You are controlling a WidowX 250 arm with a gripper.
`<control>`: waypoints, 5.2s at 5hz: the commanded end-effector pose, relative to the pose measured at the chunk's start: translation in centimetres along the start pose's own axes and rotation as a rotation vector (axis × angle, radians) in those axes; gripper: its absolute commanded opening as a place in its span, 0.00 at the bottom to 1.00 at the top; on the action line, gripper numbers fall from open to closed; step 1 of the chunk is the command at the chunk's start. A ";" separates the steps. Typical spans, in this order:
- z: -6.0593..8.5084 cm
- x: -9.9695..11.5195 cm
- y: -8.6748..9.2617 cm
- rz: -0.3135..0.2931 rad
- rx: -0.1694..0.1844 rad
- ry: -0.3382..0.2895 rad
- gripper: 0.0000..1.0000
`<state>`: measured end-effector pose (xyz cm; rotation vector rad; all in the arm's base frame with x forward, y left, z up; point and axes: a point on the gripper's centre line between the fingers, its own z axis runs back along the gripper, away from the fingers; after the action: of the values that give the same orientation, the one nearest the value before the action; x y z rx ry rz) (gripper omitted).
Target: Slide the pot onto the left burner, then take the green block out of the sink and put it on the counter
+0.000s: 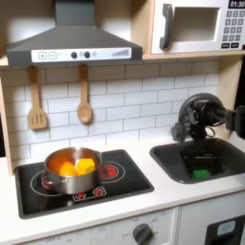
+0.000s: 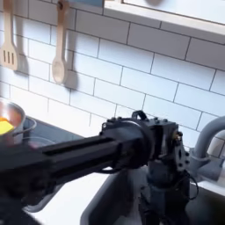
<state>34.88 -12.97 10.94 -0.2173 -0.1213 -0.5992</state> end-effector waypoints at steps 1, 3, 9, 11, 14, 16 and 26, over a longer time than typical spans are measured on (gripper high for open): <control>-0.4 1.0 1.7 0.070 0.057 0.004 0.00; -0.9 0.8 2.0 0.091 0.076 0.032 0.00; 1.5 0.1 3.8 0.151 0.074 0.071 1.00; 1.7 -1.7 4.4 0.106 0.052 0.114 1.00; 2.5 -4.9 1.8 0.024 -0.014 0.113 1.00; 1.9 -4.9 0.6 0.038 -0.028 0.105 1.00; -0.6 -2.9 1.8 0.071 0.071 0.075 0.00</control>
<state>33.56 -10.20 9.66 -0.1299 -0.0652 -0.5368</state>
